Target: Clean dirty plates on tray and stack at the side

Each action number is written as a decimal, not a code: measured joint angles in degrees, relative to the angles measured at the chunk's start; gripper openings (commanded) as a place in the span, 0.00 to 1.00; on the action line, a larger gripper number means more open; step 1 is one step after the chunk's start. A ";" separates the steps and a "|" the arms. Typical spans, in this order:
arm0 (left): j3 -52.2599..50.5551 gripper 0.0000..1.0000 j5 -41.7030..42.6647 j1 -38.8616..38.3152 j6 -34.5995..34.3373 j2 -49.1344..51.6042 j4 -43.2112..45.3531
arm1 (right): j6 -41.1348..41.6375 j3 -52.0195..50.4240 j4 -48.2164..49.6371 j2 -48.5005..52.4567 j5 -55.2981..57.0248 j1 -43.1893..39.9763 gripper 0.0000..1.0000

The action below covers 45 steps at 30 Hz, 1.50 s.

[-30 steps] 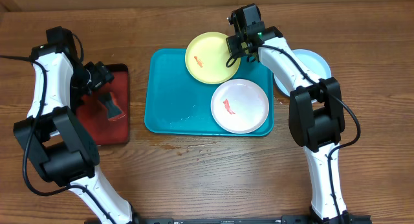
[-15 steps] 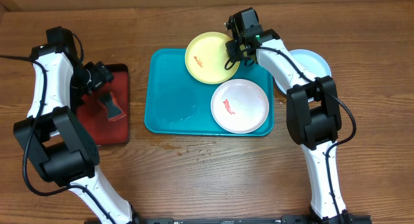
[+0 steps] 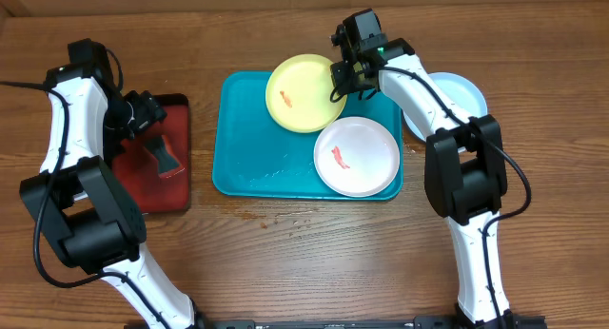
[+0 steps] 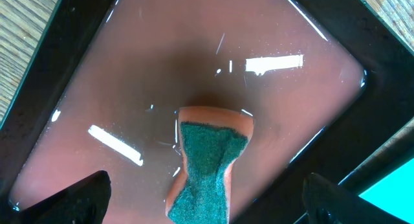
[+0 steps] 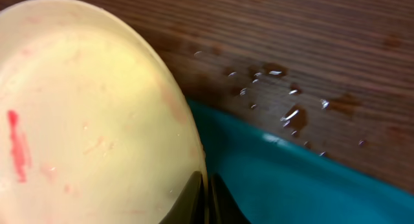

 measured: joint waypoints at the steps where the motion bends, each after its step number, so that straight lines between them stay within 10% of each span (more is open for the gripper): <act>1: 0.00 0.96 0.00 0.00 0.00 0.00 0.00 | 0.96 -0.02 -0.63 -0.59 -0.57 0.42 0.04; 32: -3.82 0.96 2.69 0.00 0.00 0.00 2.69 | 21.40 -9.11 0.31 -2.56 -0.63 13.40 0.04; 45: -14.67 0.67 3.26 0.00 0.37 0.00 16.37 | 21.86 -9.16 0.35 -2.58 -0.20 13.79 0.04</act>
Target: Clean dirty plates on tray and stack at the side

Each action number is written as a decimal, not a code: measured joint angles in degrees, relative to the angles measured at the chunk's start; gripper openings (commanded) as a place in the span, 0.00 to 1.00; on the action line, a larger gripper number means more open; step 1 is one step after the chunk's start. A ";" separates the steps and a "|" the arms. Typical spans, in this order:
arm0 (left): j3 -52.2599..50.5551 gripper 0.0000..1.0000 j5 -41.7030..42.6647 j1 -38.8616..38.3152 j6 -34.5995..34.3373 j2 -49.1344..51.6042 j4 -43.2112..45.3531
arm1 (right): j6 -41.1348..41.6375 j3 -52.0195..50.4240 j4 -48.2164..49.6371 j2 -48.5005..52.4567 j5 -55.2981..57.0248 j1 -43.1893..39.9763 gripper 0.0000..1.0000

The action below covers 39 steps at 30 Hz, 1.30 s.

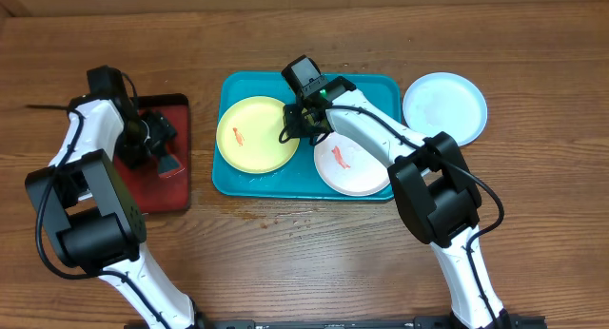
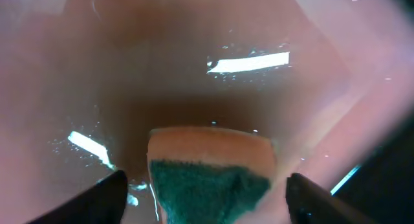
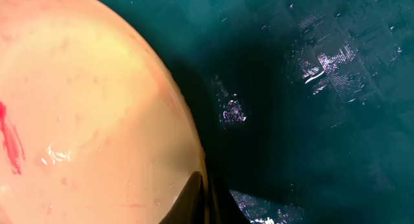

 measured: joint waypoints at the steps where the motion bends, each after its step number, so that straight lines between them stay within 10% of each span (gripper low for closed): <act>1: -0.33 0.65 -0.04 0.00 0.17 0.00 0.44 | 0.02 0.00 -0.02 0.00 0.02 -0.02 0.04; 7: -0.59 0.09 -1.18 0.00 0.63 0.00 1.84 | 0.00 0.00 0.00 0.00 0.15 -0.02 0.04; 10: -0.59 0.04 -2.84 0.00 0.92 0.00 1.81 | 0.02 0.00 0.02 0.00 0.20 0.00 0.04; 11: -0.59 0.08 -3.32 0.00 0.94 0.00 1.77 | 0.02 0.00 0.04 0.00 0.20 0.00 0.04; 14: -0.59 0.90 -4.02 0.00 0.94 0.00 0.92 | 0.07 0.00 0.02 0.00 0.20 -0.02 0.04; 15: -0.61 1.00 -4.00 0.00 0.96 0.00 0.33 | 0.02 0.00 0.02 0.02 0.20 -0.02 0.04; 24: -0.83 0.97 0.42 0.00 0.94 0.00 -7.98 | 0.00 0.00 0.04 0.00 0.20 -0.02 0.04; 32: -0.90 0.33 2.21 0.00 0.90 0.00 -10.21 | 0.04 0.00 0.07 0.00 0.22 0.00 0.04; 35: -0.90 0.24 2.10 0.00 0.90 0.00 -9.81 | 0.02 0.00 0.04 0.00 0.24 -0.02 0.04; 37: -0.90 0.32 1.55 0.00 0.94 0.00 -9.46 | 0.00 0.00 0.07 0.00 0.22 -0.02 0.04; 39: -0.90 0.69 0.83 0.00 1.33 0.00 -9.11 | 0.00 0.00 0.07 0.00 0.22 -0.02 0.04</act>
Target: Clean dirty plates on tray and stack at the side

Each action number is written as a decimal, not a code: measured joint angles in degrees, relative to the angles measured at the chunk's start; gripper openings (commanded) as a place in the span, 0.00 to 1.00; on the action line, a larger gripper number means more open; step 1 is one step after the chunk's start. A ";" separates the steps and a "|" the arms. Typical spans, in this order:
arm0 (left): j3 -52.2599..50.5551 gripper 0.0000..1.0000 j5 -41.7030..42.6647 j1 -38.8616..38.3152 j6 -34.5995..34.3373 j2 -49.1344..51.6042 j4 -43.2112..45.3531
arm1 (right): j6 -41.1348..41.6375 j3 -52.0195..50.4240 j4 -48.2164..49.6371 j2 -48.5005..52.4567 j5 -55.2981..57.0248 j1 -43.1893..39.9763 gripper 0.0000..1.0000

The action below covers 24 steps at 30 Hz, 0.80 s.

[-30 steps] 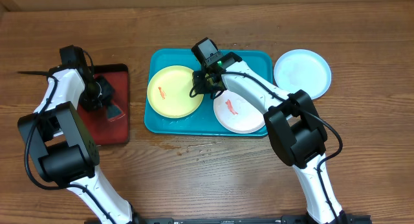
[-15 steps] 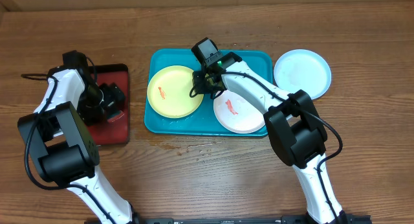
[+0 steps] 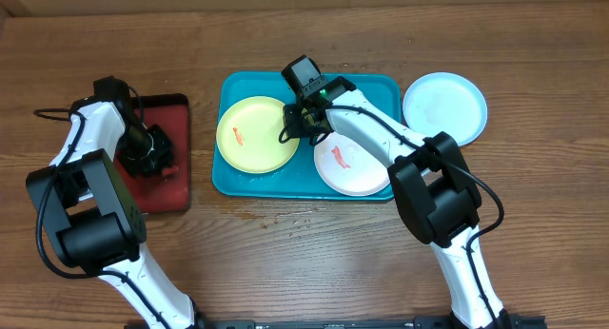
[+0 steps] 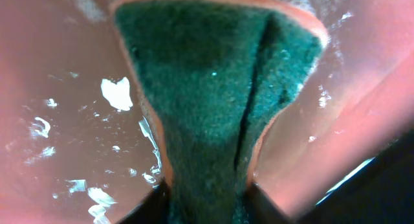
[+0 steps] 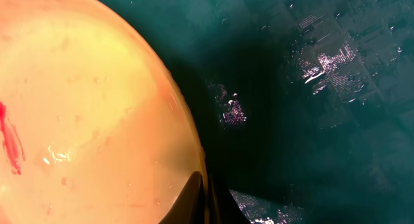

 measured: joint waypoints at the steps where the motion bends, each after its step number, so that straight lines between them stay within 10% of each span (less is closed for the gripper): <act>1: 0.00 0.88 -0.57 0.00 -0.11 0.00 0.39 | 0.02 0.00 0.00 0.00 0.00 0.00 0.04; 7: -0.02 0.99 -3.19 0.00 -0.42 0.00 3.72 | 0.04 -0.04 0.09 0.00 0.02 0.02 0.04; 16: 0.00 0.09 -4.37 0.00 -0.63 0.00 3.98 | 0.02 -0.04 0.07 0.00 -0.02 0.02 0.04; 24: 2.75 0.04 -4.46 0.00 -0.37 0.09 -3.15 | 0.04 -0.09 0.13 0.00 0.00 0.00 0.04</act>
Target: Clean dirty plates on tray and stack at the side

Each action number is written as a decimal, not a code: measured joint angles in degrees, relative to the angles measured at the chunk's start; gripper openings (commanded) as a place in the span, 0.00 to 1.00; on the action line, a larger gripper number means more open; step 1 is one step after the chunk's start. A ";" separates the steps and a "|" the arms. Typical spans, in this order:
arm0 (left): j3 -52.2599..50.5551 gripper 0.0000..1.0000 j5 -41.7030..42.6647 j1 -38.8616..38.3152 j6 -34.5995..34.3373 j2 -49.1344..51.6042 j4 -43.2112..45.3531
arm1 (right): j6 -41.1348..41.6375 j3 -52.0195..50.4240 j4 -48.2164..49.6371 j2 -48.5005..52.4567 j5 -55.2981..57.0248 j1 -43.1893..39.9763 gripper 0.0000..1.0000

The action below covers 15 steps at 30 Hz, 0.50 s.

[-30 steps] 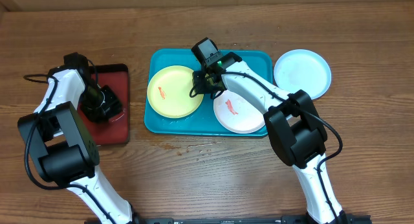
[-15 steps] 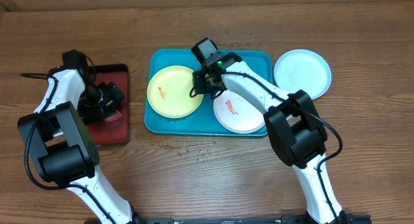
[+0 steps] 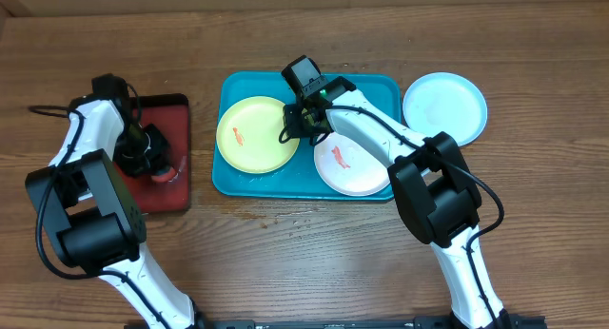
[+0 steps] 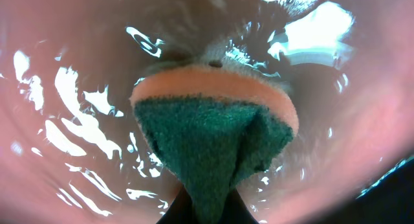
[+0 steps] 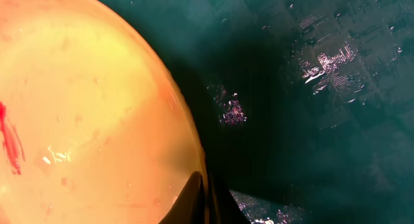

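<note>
A yellow plate [image 3: 254, 134] with a red smear lies on the left half of the teal tray [image 3: 238, 182]. My right gripper [image 3: 303, 123] is shut on its right rim, the rim pinched between the fingers [image 5: 206, 201]. A white plate [image 3: 354, 158] with a red smear lies on the tray's right half. A pale blue plate [image 3: 444, 105] rests on the table right of the tray. My left gripper [image 3: 145, 153] is over the red basin [image 3: 176, 191], shut on the orange and green sponge [image 4: 213, 136], which sits just above the wet basin floor.
The red basin [image 4: 58, 179] holds rippling water with bright glints. Water drops lie on the teal tray floor [image 5: 323, 62]. Bare wooden table [image 3: 304, 262] surrounds tray and basin.
The left gripper still pinches the sponge, which now looks smaller and farther from the camera, with rippled water around it. The right gripper and yellow plate have not moved.
First the right gripper held the yellow plate at the tray's back edge, and the left gripper hung open over the sponge in the basin. Then the plate lay on the tray's left half. The left gripper came down, shut on the sponge, and still holds it.
</note>
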 measured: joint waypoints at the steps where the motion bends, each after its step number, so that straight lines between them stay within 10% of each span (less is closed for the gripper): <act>1: 1.05 0.04 -0.02 0.00 0.00 0.00 -1.20 | -0.04 0.00 0.00 0.00 0.00 0.00 0.04; 9: 14.47 0.04 -0.24 0.00 0.00 0.00 -11.04 | -0.02 0.00 0.20 0.00 0.00 0.02 0.04; 15: 10.75 0.04 -1.27 0.00 -0.02 0.00 -2.80 | -0.04 -0.02 0.44 0.00 0.85 0.02 0.04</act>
